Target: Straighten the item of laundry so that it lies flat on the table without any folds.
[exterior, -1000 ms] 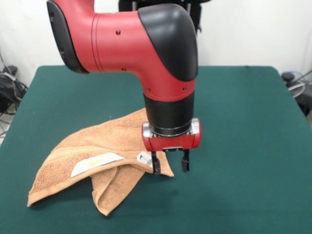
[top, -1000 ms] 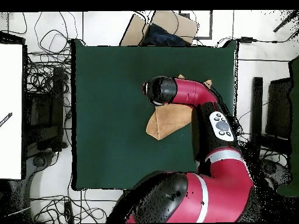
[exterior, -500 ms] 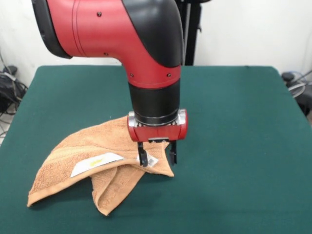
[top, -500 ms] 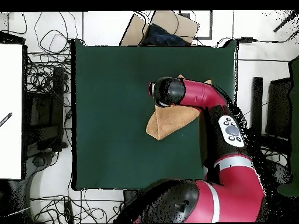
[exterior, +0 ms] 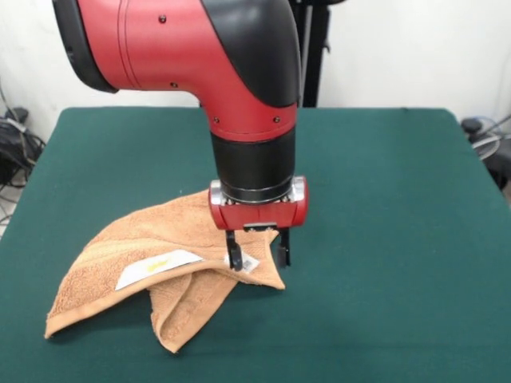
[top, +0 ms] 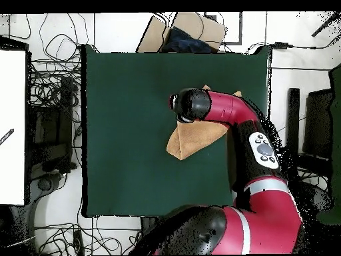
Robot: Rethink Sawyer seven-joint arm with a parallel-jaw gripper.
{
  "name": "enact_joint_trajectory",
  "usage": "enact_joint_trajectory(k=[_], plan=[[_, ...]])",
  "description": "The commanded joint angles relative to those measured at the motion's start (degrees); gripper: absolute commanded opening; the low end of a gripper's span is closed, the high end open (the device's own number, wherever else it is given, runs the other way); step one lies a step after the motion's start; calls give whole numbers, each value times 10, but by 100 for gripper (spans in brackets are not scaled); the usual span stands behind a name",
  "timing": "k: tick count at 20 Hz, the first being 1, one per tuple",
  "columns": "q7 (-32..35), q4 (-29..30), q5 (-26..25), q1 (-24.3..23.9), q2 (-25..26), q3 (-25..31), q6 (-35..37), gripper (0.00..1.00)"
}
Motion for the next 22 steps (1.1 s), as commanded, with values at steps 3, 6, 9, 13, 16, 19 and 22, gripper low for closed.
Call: enact_joint_trajectory(k=[3,6,9,13,16,19,22], plan=[[50,49,-42,26,38,-18,-52,100],[51,51,-36,26,50,-19,-47,100],[51,56,-34,23,55,-17,-55,100],[44,55,-34,22,54,-15,-55,100],[45,55,-31,22,52,-15,-53,100],[37,60,-28,13,44,-12,-44,100],[35,75,-30,7,30,-15,-45,100]])
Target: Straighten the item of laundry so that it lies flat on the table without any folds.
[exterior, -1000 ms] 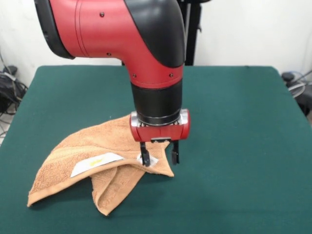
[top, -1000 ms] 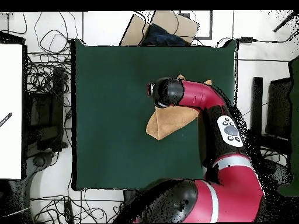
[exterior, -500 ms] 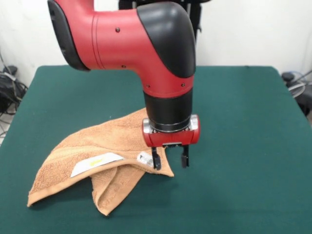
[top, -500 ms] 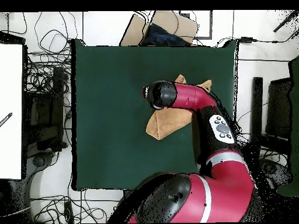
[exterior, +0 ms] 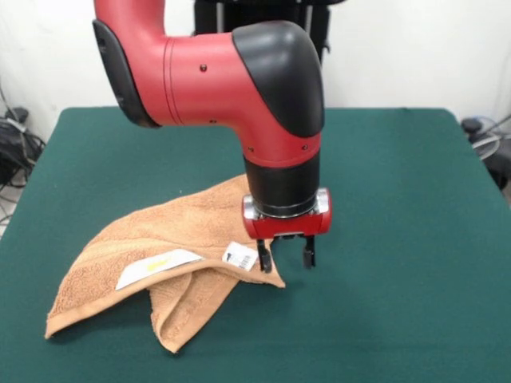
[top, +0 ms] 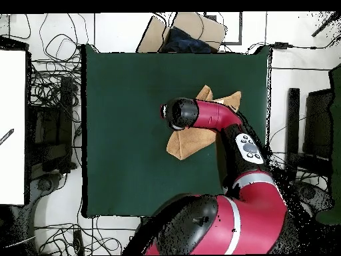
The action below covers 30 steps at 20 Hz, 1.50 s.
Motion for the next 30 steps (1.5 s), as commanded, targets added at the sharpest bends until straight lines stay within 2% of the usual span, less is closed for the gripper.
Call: enact_joint_trajectory(k=[1,5,10,15,20,25,30], plan=[[36,55,-30,-9,-10,-15,-25,100],[28,52,-30,-16,-15,-11,-23,100],[-8,39,-34,-29,-52,-14,24,100],[-23,12,-38,-34,-43,-9,41,100],[0,6,-37,-27,-20,-10,19,100],[36,6,-31,-11,25,-11,-17,100],[70,35,-24,-3,20,-20,-40,100]])
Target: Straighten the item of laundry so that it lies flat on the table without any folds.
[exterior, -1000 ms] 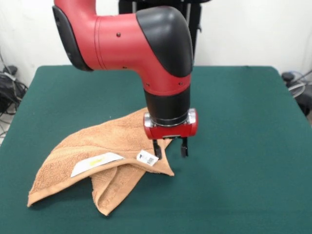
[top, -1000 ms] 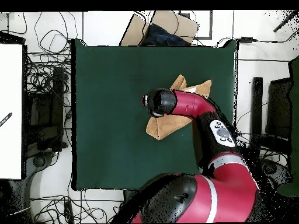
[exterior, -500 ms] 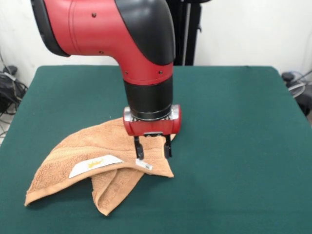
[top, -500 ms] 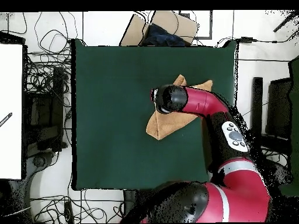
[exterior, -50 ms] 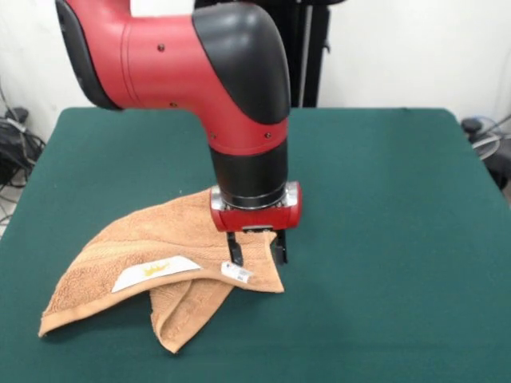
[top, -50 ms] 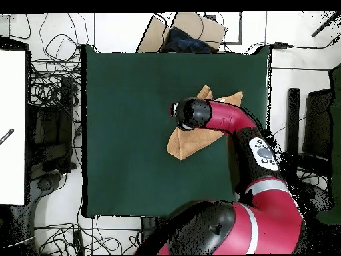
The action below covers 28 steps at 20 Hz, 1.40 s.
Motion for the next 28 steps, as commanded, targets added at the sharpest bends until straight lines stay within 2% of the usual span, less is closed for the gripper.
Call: enact_joint_trajectory(k=[1,6,12,16,22,28], plan=[[72,32,-23,23,29,-21,-41,100],[63,19,-23,20,38,-16,-46,100],[50,-1,-34,26,16,-22,-54,100],[51,-3,-41,23,6,-15,-101,100],[64,13,-32,22,14,-17,-132,100],[52,-4,-26,22,30,-17,-131,100]])
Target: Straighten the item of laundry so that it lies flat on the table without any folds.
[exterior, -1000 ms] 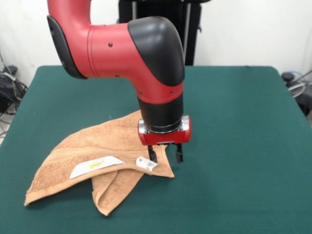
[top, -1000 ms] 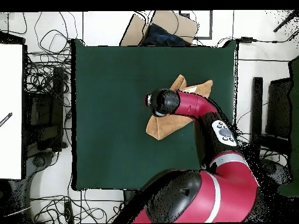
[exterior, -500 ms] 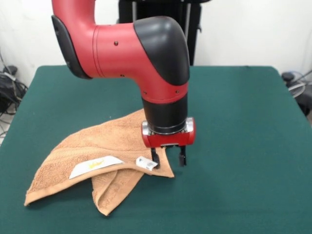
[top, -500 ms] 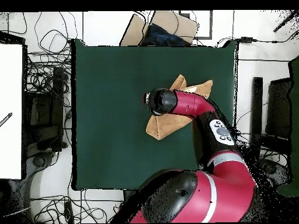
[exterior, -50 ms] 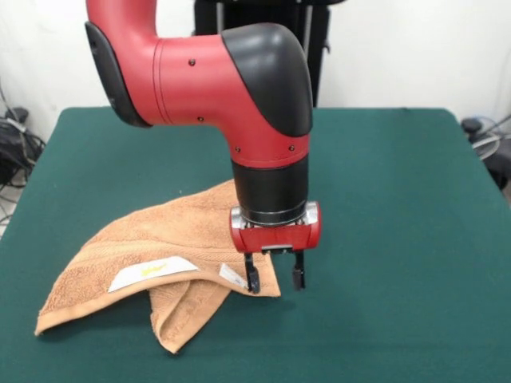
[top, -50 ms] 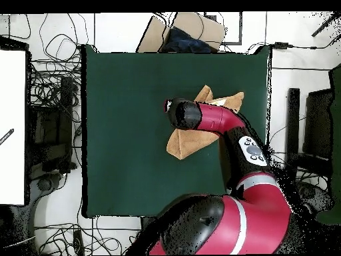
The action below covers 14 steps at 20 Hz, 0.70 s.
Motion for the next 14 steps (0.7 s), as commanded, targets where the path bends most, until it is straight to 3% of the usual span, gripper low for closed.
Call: enact_joint_trajectory(k=[1,4,8,14], plan=[[52,-6,-27,7,22,-18,-33,100],[69,17,-23,9,15,-29,-34,100],[81,48,5,14,37,-44,59,100],[69,42,6,2,96,-26,26,100]])
